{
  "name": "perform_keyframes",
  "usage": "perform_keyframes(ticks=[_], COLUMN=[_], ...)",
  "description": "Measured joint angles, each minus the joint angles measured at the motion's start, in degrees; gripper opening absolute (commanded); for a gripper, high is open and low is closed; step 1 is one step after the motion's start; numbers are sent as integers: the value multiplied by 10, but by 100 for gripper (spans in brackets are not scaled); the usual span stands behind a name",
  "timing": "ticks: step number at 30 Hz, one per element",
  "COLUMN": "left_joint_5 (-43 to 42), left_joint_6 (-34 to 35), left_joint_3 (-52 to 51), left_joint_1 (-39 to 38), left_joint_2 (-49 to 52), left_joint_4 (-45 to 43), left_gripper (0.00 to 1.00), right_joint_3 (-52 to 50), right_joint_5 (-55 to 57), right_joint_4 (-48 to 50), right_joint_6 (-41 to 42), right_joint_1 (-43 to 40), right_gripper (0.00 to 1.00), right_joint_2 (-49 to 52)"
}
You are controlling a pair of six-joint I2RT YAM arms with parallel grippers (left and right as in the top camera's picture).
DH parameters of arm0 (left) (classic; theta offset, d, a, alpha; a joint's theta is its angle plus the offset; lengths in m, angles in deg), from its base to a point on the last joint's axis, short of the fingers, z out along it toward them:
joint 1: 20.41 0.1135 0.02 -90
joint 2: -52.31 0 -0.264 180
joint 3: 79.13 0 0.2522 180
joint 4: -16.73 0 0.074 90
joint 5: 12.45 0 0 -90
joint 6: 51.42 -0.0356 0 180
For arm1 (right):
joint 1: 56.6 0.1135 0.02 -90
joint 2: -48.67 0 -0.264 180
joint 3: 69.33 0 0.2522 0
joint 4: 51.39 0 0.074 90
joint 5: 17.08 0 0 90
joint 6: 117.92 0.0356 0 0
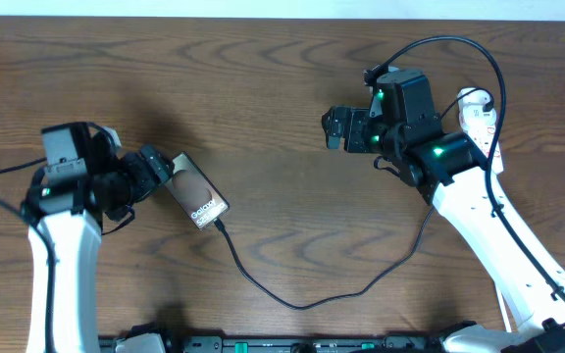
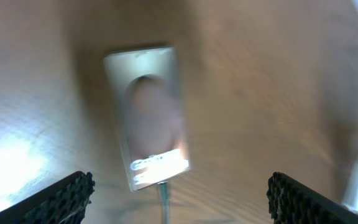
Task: Plug charger to phone and switch on socket
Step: 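Move the right gripper over the power strip's switch beside the charger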
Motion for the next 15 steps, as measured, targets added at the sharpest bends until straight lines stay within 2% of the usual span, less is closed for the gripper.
perform_keyframes(ticks=[7,11,15], left_joint_5=[-56,-65,-67], left_joint_6=[-62,-85,-103], left_joint_3=[0,0,0], left_joint_1=[0,-8,-50], left_joint_2=[-74,-82,-82], left_joint_4=[-33,-35,-57], left_gripper=[92,92,92], right_joint_3=[1,31,117], right_joint_5=[-50,-94,-135], right_joint_4=[-9,-65,-149], right_joint_6=[-1,-8,-38], right_joint_1=[-24,-93,-202], right_gripper=[99,99,99], right_joint_2=[-15,-40,-46])
